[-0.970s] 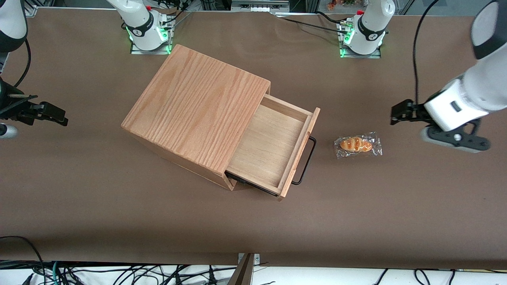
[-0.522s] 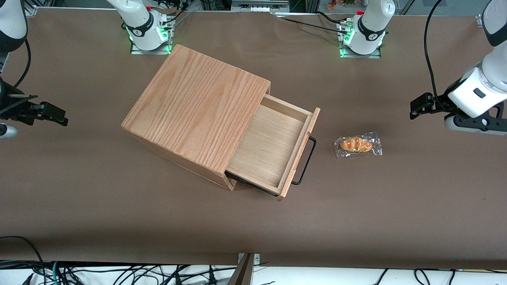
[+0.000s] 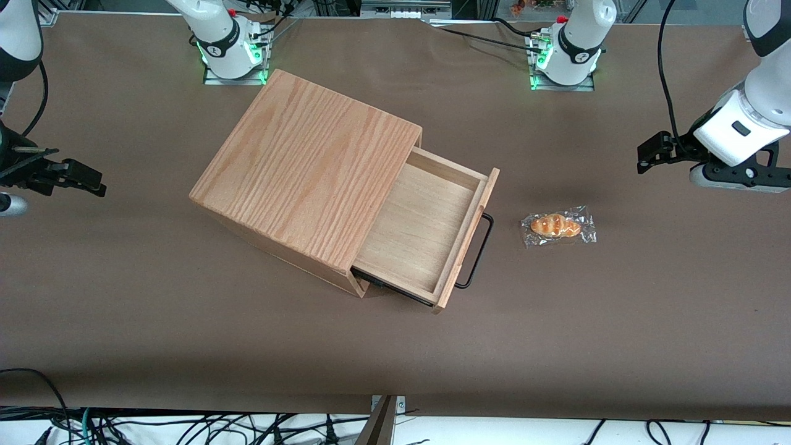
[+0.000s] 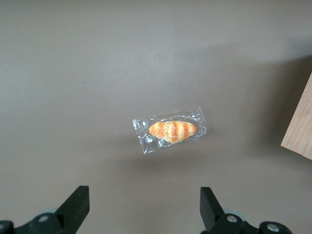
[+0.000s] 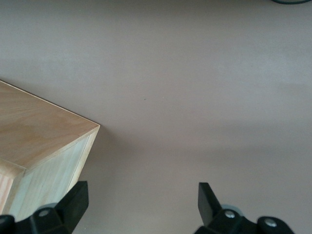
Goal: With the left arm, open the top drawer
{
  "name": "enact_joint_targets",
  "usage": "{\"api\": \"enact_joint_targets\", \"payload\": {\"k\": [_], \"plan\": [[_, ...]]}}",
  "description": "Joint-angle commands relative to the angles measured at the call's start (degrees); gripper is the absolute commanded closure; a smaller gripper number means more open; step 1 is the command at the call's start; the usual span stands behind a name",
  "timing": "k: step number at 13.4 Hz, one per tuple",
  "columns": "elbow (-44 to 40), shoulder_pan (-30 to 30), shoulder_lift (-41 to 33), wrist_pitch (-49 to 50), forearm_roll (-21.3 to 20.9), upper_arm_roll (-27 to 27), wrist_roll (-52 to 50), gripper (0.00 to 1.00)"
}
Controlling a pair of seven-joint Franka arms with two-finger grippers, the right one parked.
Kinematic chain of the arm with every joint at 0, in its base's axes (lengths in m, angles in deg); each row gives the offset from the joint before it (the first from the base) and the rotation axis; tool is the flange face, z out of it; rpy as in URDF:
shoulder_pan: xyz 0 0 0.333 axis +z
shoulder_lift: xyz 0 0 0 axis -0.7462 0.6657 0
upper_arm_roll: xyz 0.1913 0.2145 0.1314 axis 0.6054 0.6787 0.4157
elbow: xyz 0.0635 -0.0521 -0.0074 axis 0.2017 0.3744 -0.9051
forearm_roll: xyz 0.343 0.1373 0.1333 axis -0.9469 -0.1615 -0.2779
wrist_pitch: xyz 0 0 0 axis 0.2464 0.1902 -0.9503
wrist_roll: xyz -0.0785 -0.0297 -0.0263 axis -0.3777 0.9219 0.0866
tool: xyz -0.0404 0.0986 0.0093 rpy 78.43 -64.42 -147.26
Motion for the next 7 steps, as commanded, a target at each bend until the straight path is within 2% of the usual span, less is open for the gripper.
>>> {"api": "enact_joint_targets", "payload": {"k": [1,7], "plan": [[1.64,-0.28,-1.50,-0.65,-0.63,0.26,-0.44,0.00],[1.73,1.21,-1.59,-0.56,-0.54,-0.97,-0.44,0.00]]}}
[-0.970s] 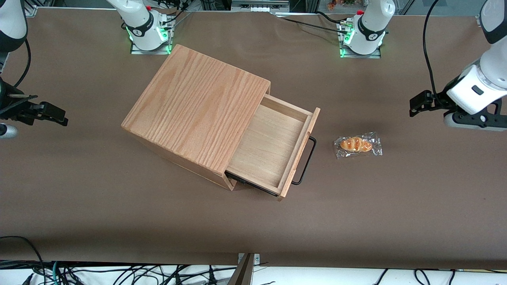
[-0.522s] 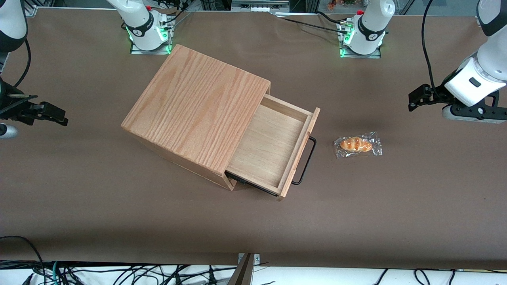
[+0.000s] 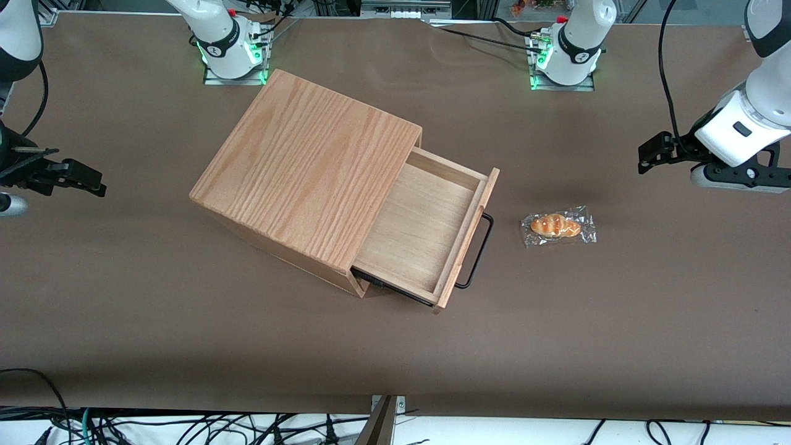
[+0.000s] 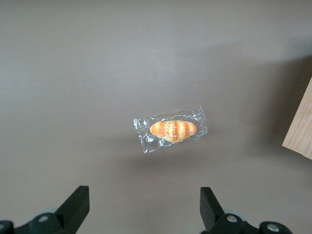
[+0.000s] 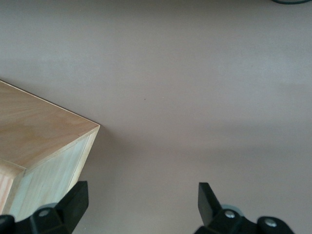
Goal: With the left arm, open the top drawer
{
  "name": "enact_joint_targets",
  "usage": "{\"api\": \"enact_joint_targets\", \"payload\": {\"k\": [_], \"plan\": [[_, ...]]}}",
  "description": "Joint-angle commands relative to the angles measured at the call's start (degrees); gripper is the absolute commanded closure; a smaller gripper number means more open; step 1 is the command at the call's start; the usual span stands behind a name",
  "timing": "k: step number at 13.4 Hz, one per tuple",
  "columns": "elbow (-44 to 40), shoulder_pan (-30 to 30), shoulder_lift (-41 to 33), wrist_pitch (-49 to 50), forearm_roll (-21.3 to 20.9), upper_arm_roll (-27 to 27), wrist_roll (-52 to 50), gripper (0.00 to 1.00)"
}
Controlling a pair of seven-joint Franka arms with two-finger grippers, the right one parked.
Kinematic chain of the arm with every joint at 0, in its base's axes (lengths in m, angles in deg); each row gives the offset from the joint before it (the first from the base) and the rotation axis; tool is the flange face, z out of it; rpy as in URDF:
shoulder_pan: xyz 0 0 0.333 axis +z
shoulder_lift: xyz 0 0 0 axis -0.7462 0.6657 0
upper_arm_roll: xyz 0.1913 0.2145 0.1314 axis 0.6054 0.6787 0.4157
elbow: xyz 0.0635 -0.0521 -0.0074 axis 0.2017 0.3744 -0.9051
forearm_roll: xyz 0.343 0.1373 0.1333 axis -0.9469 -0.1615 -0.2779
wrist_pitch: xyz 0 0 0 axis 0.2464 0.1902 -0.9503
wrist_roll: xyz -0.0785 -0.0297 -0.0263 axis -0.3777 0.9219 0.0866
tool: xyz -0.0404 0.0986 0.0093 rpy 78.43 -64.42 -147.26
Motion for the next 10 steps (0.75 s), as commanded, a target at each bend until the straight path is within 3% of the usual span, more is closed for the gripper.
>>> {"api": "enact_joint_targets", "payload": {"k": [1,10], "plan": [[1.49,0.90,-1.59,-0.56,-0.54,-0.96,-0.53,0.00],[-0.62,0.64,0.00,1.11,-0.54,-0.96,-0.44,0.00]]}}
